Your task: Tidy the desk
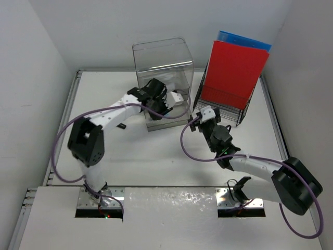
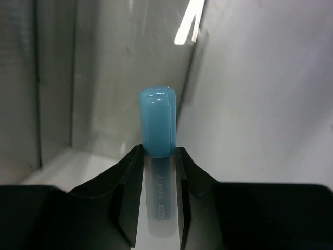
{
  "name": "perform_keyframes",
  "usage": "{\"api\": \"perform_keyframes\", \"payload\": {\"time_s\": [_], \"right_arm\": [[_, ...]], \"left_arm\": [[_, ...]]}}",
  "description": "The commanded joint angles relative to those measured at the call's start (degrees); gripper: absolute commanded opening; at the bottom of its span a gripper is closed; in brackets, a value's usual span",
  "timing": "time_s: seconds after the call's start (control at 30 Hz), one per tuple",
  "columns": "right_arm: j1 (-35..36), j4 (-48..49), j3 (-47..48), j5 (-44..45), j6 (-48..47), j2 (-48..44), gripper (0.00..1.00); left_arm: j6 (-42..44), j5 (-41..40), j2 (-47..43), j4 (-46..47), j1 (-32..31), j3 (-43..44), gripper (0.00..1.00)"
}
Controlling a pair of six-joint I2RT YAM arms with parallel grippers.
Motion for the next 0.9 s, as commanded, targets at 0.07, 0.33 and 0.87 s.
{"api": "perform_keyframes", "payload": {"time_s": [0.07, 0.33, 0.87], "right_arm": [[0.19, 2.07, -1.11, 3.56, -0.51, -4.75, 0.82], [0.28, 1.71, -2.70, 4.89, -2.18, -7.58, 0.82], [0.28, 3.46, -2.43, 3.83, -0.86, -6.08, 0.83]], "left_arm": [[-0.93, -4.30, 12.67, 9.70, -1.59, 9.62, 0.00], [-1.19, -4.23, 18.58, 13.67, -1.59, 14.55, 0.39], [-3.14, -0.88, -2.74, 0.65, -1.33, 12.90, 0.54]]}}
